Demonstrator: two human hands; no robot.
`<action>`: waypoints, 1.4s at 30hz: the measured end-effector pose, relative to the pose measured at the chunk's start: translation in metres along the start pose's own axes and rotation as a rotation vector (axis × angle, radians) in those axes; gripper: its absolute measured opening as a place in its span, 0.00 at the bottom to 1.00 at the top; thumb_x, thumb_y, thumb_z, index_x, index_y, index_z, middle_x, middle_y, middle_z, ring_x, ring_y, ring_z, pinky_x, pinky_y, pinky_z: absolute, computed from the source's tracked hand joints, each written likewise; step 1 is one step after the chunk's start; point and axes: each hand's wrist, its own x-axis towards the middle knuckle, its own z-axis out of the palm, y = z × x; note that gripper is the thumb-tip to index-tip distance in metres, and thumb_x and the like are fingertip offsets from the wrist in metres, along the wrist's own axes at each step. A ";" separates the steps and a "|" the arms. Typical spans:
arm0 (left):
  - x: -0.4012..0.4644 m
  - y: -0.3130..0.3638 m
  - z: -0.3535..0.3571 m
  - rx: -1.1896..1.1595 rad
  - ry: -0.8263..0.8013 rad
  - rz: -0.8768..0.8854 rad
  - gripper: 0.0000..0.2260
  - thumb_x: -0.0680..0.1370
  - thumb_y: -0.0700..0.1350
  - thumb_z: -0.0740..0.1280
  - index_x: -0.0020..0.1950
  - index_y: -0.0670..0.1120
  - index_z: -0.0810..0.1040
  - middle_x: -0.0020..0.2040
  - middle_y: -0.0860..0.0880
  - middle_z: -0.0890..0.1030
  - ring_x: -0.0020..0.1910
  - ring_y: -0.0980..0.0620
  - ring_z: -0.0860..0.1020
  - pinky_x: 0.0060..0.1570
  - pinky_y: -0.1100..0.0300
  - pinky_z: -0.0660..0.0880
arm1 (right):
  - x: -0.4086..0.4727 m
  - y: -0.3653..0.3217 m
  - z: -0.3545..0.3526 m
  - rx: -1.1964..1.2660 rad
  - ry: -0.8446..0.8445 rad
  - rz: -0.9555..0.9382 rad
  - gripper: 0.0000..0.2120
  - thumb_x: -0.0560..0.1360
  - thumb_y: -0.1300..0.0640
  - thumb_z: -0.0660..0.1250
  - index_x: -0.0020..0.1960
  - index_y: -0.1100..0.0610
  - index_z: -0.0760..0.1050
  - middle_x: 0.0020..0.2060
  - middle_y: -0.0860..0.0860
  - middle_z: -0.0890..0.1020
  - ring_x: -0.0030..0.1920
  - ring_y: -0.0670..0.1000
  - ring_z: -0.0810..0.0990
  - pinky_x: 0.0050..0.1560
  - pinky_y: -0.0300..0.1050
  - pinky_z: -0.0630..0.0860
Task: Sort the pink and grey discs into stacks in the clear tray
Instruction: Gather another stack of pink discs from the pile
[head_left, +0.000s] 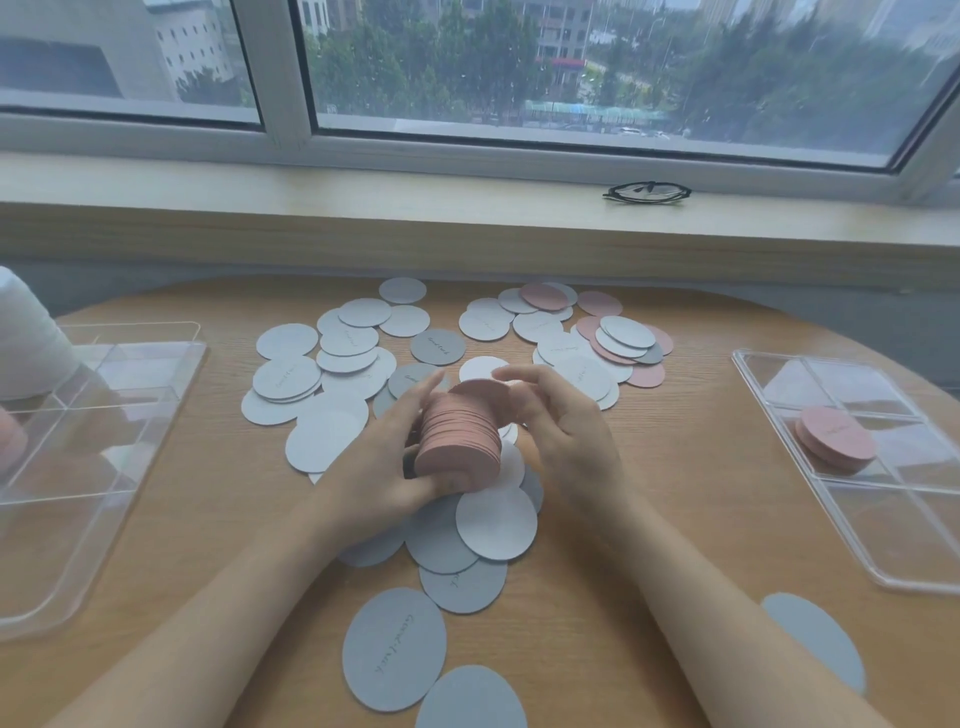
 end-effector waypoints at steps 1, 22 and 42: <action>0.000 0.001 0.000 0.042 -0.005 0.006 0.45 0.68 0.58 0.75 0.79 0.62 0.54 0.71 0.61 0.71 0.64 0.69 0.73 0.59 0.72 0.72 | -0.001 0.002 0.002 -0.024 -0.078 0.007 0.11 0.82 0.52 0.61 0.62 0.49 0.78 0.53 0.41 0.83 0.56 0.41 0.79 0.58 0.38 0.74; -0.001 0.000 0.003 0.233 0.028 -0.012 0.41 0.66 0.70 0.71 0.75 0.64 0.56 0.66 0.62 0.72 0.62 0.60 0.74 0.62 0.53 0.73 | 0.024 0.035 -0.020 -0.399 0.140 -0.155 0.30 0.79 0.35 0.56 0.71 0.54 0.70 0.64 0.48 0.77 0.66 0.49 0.73 0.69 0.53 0.66; -0.006 -0.003 0.002 0.204 0.024 -0.011 0.39 0.65 0.72 0.70 0.72 0.65 0.58 0.63 0.64 0.74 0.60 0.62 0.75 0.60 0.52 0.75 | 0.043 0.087 -0.102 -0.651 0.390 0.449 0.19 0.72 0.50 0.72 0.60 0.53 0.73 0.57 0.51 0.77 0.62 0.55 0.72 0.67 0.53 0.65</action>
